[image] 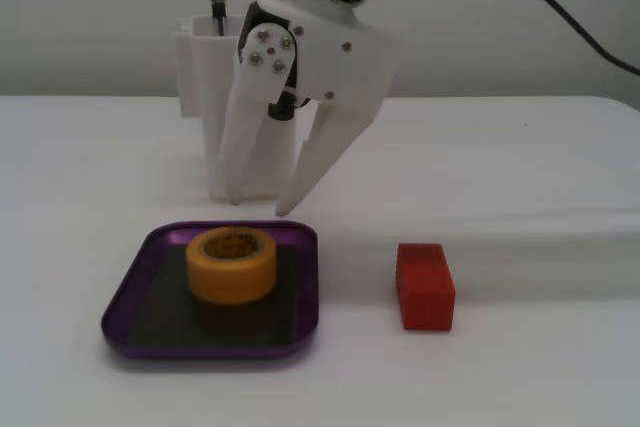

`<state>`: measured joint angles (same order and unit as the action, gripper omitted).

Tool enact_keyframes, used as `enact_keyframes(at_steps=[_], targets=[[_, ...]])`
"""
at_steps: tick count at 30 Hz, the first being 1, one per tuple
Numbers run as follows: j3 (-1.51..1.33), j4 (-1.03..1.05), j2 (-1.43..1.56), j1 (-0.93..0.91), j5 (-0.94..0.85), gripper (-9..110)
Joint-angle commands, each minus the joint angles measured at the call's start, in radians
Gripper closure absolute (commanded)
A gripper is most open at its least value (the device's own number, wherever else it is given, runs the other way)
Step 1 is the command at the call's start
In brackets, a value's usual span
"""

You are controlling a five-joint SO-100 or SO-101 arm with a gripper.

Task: Grab up the yellow tape and put it in the box.

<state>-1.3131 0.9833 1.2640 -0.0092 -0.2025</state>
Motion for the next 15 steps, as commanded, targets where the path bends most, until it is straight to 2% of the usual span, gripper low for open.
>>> enact_keyframes(at_steps=[1, 9, 15], targets=[[0.048, 0.104, 0.037, -0.002, 0.008, 90], [0.325, 0.485, 0.291, 0.017, 0.012, 90], [0.367, 0.637, 0.614, 0.028, 0.014, 90]])
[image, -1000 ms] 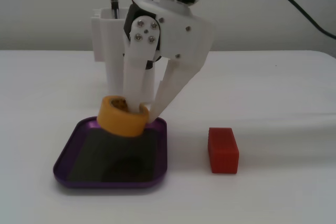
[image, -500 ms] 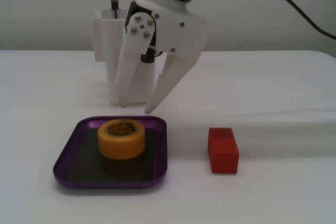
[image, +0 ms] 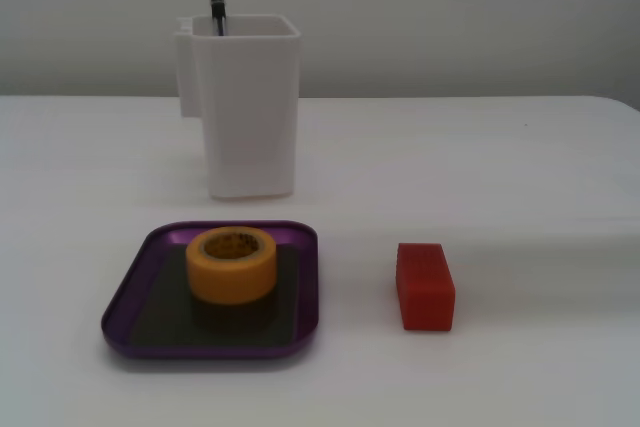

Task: Grab up the yellow tape and put it in the box.

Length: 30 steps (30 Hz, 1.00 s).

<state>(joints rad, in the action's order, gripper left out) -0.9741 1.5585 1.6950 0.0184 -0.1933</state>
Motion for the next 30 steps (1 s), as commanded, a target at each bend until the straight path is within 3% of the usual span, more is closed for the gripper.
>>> enact_keyframes(at_steps=[1, 10, 21, 30], targets=[[-0.002, 0.077, 0.232, -0.005, 0.005, 90], [-0.607, 0.078, 0.683, -0.011, 0.0, 90], [-1.462, -0.399, 1.278, -0.012, 0.0, 90], [-1.887, -0.42, 1.758, -0.012, 0.002, 90]])
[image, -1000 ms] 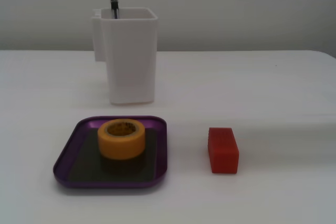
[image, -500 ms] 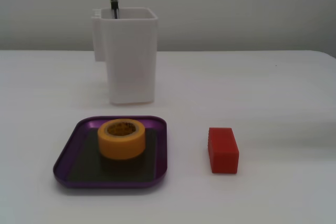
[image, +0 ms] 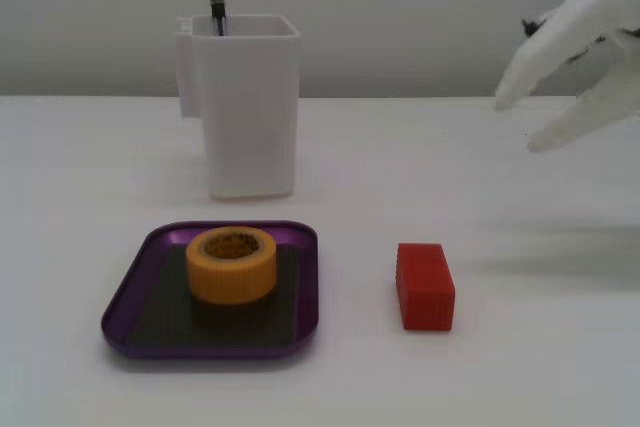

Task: Grab up the yellow tape and put it in the box.

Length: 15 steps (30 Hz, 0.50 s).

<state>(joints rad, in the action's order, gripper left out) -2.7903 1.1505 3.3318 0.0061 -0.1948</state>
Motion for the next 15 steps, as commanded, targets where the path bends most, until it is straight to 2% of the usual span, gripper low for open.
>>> enact_keyframes(at_steps=[1, 9, 13, 15], targets=[[-0.095, -0.002, 0.14, 0.0, 0.003, 90], [-0.195, 0.025, 0.089, 0.002, 0.006, 91], [-0.222, 0.061, 0.089, 0.002, 0.02, 103], [-0.227, 0.061, 0.087, 0.002, 0.067, 102]])
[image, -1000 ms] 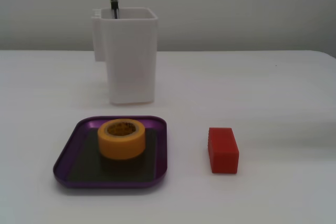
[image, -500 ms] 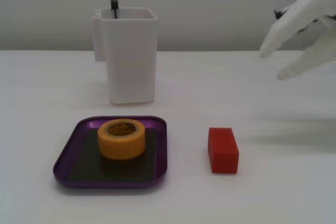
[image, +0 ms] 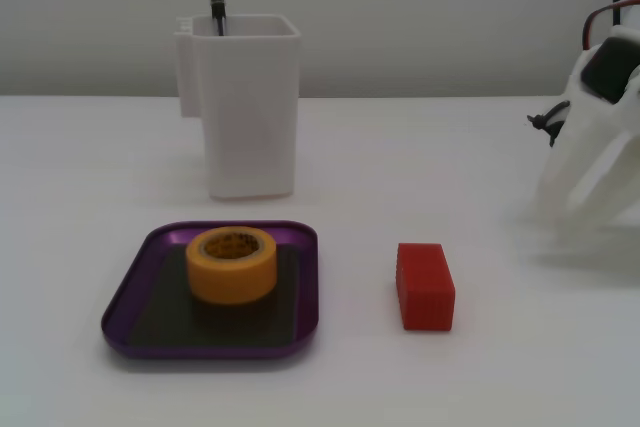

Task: Grab up the yellow tape and put it in the box.

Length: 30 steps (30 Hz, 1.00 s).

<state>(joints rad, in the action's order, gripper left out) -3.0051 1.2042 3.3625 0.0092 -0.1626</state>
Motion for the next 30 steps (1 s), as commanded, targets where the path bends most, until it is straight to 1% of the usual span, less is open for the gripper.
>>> enact_keyframes(at_steps=[1, 30], targets=[[-0.015, 0.008, 0.057, -0.002, 0.049, 102], [-0.04, -0.006, 0.057, -0.002, 0.061, 102]])
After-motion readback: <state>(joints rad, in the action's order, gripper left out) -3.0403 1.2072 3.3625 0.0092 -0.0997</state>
